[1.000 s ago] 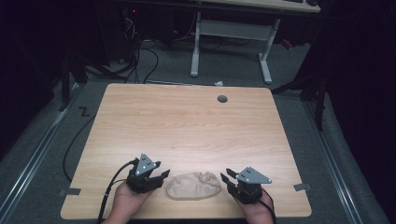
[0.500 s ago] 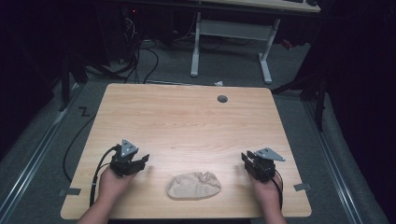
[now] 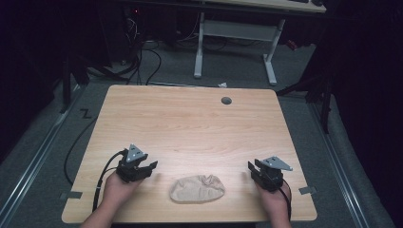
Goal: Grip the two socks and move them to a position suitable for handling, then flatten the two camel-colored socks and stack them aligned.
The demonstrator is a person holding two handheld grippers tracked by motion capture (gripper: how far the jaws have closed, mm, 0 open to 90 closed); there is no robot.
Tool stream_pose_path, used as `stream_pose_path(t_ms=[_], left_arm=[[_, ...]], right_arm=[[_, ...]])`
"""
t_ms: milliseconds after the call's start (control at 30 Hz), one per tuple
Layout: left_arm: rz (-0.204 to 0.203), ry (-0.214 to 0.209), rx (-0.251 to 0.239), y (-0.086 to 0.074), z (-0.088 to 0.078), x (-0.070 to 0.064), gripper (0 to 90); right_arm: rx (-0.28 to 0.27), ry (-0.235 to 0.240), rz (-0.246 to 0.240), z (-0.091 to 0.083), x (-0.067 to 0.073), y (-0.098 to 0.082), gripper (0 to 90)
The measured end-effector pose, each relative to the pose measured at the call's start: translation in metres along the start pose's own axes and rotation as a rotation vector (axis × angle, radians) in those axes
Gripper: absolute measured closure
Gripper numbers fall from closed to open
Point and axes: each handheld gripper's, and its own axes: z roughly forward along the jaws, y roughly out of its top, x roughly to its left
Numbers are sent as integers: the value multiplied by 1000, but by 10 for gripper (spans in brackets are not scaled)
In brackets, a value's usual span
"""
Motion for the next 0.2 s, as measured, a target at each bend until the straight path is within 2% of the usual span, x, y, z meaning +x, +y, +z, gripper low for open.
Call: stream_pose_path(t_ms=[100,200], left_arm=[[4,9,-5,-1,-2,-2,477],[-1,3,-2,-4,-4,-3,478]], right_arm=[[0,20,16,1,-2,-1,655],[8,25,6,3,-2,1,646]])
